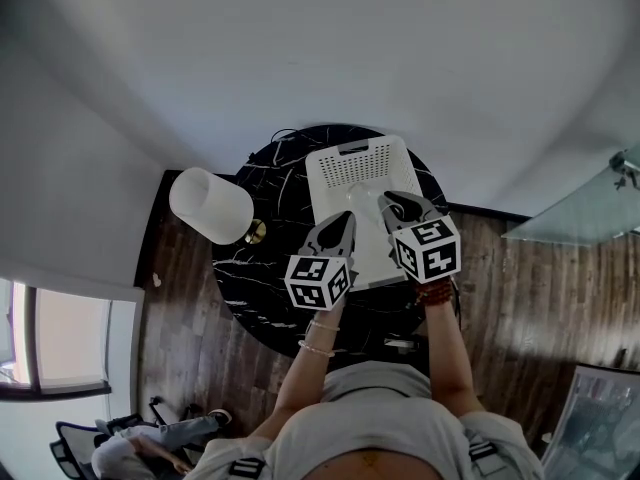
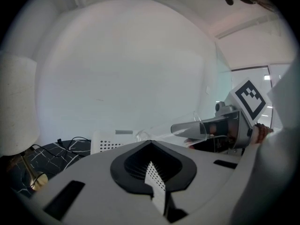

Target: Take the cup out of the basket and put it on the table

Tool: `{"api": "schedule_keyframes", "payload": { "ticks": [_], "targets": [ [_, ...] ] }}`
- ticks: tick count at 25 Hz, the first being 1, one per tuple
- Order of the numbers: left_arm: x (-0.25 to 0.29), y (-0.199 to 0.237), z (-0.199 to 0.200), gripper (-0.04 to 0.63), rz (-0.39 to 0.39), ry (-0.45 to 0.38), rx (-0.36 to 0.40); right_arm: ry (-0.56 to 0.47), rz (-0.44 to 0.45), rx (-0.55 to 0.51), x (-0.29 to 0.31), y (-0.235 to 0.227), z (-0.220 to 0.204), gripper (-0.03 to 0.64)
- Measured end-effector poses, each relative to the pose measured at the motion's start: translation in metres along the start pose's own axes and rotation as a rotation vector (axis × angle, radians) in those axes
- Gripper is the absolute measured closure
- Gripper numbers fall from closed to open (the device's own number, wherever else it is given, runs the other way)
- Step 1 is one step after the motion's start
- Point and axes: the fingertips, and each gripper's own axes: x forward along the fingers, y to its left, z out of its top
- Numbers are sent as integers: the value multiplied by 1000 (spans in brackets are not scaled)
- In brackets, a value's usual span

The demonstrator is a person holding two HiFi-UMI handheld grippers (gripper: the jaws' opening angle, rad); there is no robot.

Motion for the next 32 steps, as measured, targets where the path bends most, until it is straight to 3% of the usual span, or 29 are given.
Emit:
{"api": "schedule_keyframes", "payload": {
  "ticks": [32],
  "targets": [
    [-21,-17,17,589,-2,-51,35,-89,-18,-12,-44,16,19,581]
  ]
}}
